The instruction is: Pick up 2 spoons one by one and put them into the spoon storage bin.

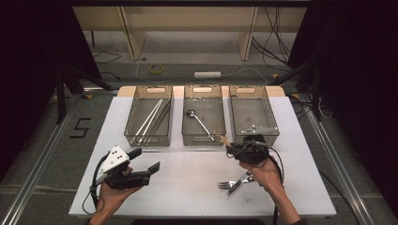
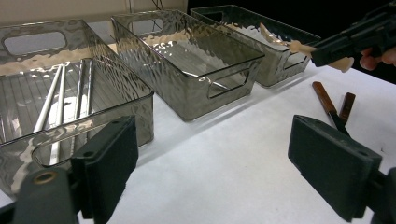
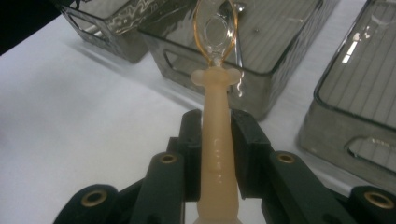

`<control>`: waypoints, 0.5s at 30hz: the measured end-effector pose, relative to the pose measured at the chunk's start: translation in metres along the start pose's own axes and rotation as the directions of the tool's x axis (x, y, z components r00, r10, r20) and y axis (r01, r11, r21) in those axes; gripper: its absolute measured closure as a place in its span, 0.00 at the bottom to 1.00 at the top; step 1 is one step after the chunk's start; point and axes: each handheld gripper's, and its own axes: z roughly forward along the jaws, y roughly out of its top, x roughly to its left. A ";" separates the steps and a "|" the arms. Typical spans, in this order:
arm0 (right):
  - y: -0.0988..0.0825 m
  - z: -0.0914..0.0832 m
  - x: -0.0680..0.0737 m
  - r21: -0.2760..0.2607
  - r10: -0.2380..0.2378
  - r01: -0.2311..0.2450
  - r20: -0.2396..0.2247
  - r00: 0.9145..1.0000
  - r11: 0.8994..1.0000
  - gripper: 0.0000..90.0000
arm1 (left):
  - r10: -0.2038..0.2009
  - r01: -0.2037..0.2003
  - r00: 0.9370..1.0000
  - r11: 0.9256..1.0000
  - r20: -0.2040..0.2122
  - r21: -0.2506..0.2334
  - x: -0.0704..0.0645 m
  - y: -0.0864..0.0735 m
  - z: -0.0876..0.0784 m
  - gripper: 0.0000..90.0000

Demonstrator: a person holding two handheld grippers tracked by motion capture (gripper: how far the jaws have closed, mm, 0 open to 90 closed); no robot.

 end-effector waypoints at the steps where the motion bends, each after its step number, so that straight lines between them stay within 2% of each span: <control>1: 0.003 0.001 0.000 -0.004 0.000 0.000 0.000 1.000 1.000 0.84 | 0.001 -0.001 1.000 1.000 0.000 -0.001 0.000 0.000 0.000 0.17; 6: 0.017 0.009 0.001 -0.018 0.012 -0.012 -0.015 1.000 1.000 0.84 | -0.001 0.001 1.000 1.000 0.002 -0.003 0.000 0.000 0.000 0.17; 15: 0.044 0.028 0.001 -0.027 0.006 -0.006 -0.004 1.000 1.000 0.84 | -0.002 0.002 1.000 1.000 0.001 -0.008 0.000 0.000 -0.001 0.17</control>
